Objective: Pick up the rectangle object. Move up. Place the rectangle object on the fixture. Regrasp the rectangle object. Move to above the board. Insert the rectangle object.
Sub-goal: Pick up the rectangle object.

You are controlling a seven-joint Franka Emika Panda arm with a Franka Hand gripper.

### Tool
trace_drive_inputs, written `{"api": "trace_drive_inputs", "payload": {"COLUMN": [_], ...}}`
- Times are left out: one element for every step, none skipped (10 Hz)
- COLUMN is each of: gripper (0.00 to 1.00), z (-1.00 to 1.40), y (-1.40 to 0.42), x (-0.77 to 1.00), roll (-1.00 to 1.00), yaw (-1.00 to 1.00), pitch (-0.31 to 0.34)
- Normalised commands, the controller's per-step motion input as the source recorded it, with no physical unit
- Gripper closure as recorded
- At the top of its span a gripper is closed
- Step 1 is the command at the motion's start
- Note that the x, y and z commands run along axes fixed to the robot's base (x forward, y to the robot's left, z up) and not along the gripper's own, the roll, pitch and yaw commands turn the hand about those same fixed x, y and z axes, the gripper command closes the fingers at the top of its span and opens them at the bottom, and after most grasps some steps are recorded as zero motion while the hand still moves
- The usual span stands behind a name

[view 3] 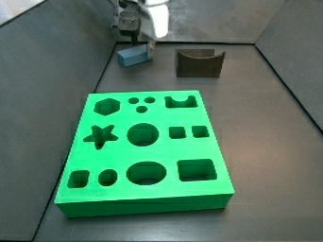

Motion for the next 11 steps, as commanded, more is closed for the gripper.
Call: {"api": "trace_drive_inputs", "payload": {"gripper": [0.0,0.0,0.0,0.0,0.0,0.0,1.0,1.0,1.0,1.0,1.0], "z": [-0.53,0.0,-0.04,-0.16,-0.48,-0.01,0.0,0.0,0.0,0.0,0.0], "y": [0.0,0.0,0.0,-0.04,0.0,0.0,0.0,0.0,0.0,0.0,0.0], "x": [0.0,0.0,0.0,0.0,0.19,0.0,0.0,0.0,0.0,0.0,0.0], "roll": [0.15,0.0,0.0,0.0,-0.1,0.0,0.0,0.0,0.0,0.0,0.0], "yaw": [-0.5,0.0,0.0,0.0,-0.07,0.0,0.0,0.0,0.0,0.0,0.0], "pitch": [-0.104,-0.057,-0.006,-0.067,-0.099,0.0,0.0,0.0,0.0,0.0,0.0]}}
